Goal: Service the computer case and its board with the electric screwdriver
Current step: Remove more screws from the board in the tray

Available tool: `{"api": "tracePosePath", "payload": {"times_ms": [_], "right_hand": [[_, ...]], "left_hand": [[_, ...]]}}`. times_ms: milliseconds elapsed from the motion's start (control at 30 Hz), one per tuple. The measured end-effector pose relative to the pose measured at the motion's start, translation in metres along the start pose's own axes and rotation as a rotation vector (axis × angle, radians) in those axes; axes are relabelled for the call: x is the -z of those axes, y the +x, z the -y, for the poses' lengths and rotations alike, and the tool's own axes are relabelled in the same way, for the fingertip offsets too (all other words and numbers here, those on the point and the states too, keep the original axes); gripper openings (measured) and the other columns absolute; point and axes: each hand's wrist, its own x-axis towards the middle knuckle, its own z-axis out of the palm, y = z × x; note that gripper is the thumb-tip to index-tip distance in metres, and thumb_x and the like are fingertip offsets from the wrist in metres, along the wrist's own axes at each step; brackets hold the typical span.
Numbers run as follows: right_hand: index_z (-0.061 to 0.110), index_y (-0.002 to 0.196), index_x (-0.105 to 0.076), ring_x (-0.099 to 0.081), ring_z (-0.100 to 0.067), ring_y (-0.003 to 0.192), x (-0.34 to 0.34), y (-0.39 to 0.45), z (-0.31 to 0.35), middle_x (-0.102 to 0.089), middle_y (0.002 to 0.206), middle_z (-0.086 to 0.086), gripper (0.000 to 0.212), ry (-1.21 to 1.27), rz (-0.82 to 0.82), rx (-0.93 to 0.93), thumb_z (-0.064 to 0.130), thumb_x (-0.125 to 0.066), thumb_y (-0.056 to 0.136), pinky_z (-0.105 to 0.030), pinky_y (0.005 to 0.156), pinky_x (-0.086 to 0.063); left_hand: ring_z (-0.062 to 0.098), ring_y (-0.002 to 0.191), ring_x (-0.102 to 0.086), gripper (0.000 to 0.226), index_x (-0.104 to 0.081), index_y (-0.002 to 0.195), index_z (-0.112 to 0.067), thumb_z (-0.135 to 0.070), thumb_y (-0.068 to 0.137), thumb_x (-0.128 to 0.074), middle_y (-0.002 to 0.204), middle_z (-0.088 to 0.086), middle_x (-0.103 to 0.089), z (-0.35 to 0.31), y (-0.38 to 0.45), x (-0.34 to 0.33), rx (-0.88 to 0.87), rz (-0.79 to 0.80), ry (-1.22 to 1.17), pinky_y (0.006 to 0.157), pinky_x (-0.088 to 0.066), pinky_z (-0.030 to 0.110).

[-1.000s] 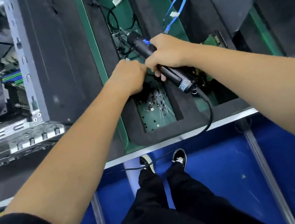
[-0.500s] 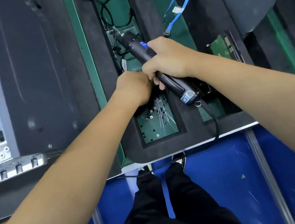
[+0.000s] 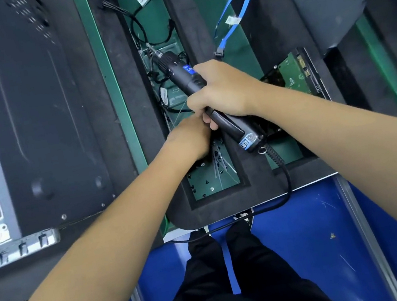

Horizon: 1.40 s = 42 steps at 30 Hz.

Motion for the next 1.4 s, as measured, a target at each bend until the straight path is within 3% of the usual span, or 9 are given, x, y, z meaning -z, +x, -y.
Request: {"api": "tracePosePath", "payload": {"times_ms": [100, 233, 433, 633, 767, 867, 1000, 1167, 1400], "right_hand": [[0.011, 0.073, -0.040, -0.058, -0.028, 0.043, 0.000, 0.000, 0.000, -0.058, 0.051, -0.006, 0.024, 0.013, 0.003, 0.008, 0.002, -0.062, 0.069, -0.028, 0.043, -0.044], [0.009, 0.077, -0.042, -0.056, -0.027, 0.042, 0.002, 0.001, -0.001, -0.057, 0.054, -0.010, 0.022, 0.073, 0.022, 0.004, 0.001, -0.061, 0.069, -0.027, 0.042, -0.044], [0.008, 0.079, -0.044, -0.056, -0.028, 0.047, 0.005, 0.005, -0.004, -0.052, 0.057, -0.013, 0.022, 0.178, 0.063, 0.001, -0.007, -0.058, 0.072, -0.032, 0.043, -0.050], [0.006, 0.076, -0.046, -0.056, -0.027, 0.041, 0.010, 0.005, -0.002, -0.055, 0.055, -0.018, 0.016, 0.203, 0.082, -0.015, -0.008, -0.054, 0.077, -0.024, 0.041, -0.047], [0.007, 0.073, -0.045, -0.058, -0.030, 0.043, 0.011, 0.007, -0.002, -0.059, 0.055, -0.018, 0.017, 0.194, 0.091, -0.030, -0.006, -0.054, 0.076, -0.024, 0.043, -0.048], [0.007, 0.072, -0.046, -0.057, -0.030, 0.043, 0.012, 0.009, -0.002, -0.060, 0.055, -0.019, 0.015, 0.210, 0.094, -0.045, -0.006, -0.053, 0.076, -0.025, 0.044, -0.049], [0.008, 0.073, -0.046, -0.060, -0.032, 0.046, 0.013, 0.011, -0.002, -0.062, 0.057, -0.020, 0.012, 0.200, 0.100, -0.054, -0.002, -0.055, 0.074, -0.027, 0.047, -0.050], [0.009, 0.071, -0.046, -0.059, -0.032, 0.045, 0.013, 0.011, -0.003, -0.062, 0.057, -0.020, 0.014, 0.210, 0.098, -0.059, -0.003, -0.054, 0.074, -0.026, 0.047, -0.050], [0.008, 0.074, -0.047, -0.060, -0.030, 0.045, 0.014, 0.012, -0.003, -0.063, 0.057, -0.020, 0.015, 0.250, 0.116, -0.064, 0.007, -0.056, 0.063, -0.026, 0.046, -0.050]], "left_hand": [[0.016, 0.064, -0.040, 0.025, -0.033, 0.073, -0.013, 0.005, 0.082, -0.048, 0.076, -0.001, -0.034, 0.002, 0.000, 0.002, 0.007, 0.005, -0.025, 0.065, -0.039, 0.029], [0.020, 0.072, -0.046, 0.018, -0.041, 0.084, -0.013, 0.001, 0.082, -0.052, 0.077, -0.001, -0.037, 0.005, 0.000, 0.007, 0.042, -0.011, -0.109, 0.062, -0.039, 0.029], [0.014, 0.055, -0.040, 0.022, -0.043, 0.071, -0.022, -0.005, 0.078, -0.055, 0.068, -0.006, -0.038, 0.022, -0.010, 0.037, 0.029, -0.136, -0.069, 0.046, -0.031, 0.025], [0.027, 0.078, -0.055, 0.032, -0.060, 0.103, -0.013, -0.009, 0.071, -0.064, 0.092, 0.006, -0.057, 0.031, -0.014, 0.053, -0.005, -0.141, -0.175, 0.064, -0.047, 0.032], [0.014, 0.059, -0.052, 0.015, -0.059, 0.079, -0.017, -0.008, 0.070, -0.067, 0.067, -0.005, -0.053, 0.035, -0.018, 0.057, -0.041, -0.148, -0.249, 0.050, -0.039, 0.025], [0.008, 0.054, -0.049, 0.024, -0.053, 0.058, -0.024, -0.010, 0.069, -0.071, 0.060, -0.008, -0.053, 0.040, -0.022, 0.060, -0.057, -0.169, -0.280, 0.048, -0.036, 0.022], [0.016, 0.064, -0.056, 0.014, -0.063, 0.066, -0.022, -0.010, 0.070, -0.070, 0.065, -0.009, -0.056, 0.041, -0.024, 0.061, -0.062, -0.180, -0.334, 0.060, -0.045, 0.024], [0.011, 0.062, -0.054, 0.014, -0.068, 0.077, -0.016, -0.004, 0.071, -0.064, 0.067, -0.007, -0.059, 0.046, -0.022, 0.062, -0.030, -0.308, -0.467, 0.055, -0.041, 0.013], [0.015, 0.079, -0.049, 0.004, -0.073, 0.080, -0.013, -0.015, 0.077, -0.074, 0.068, -0.009, -0.050, 0.055, -0.018, 0.060, 0.009, -0.486, -0.435, 0.071, -0.040, 0.024]]}}
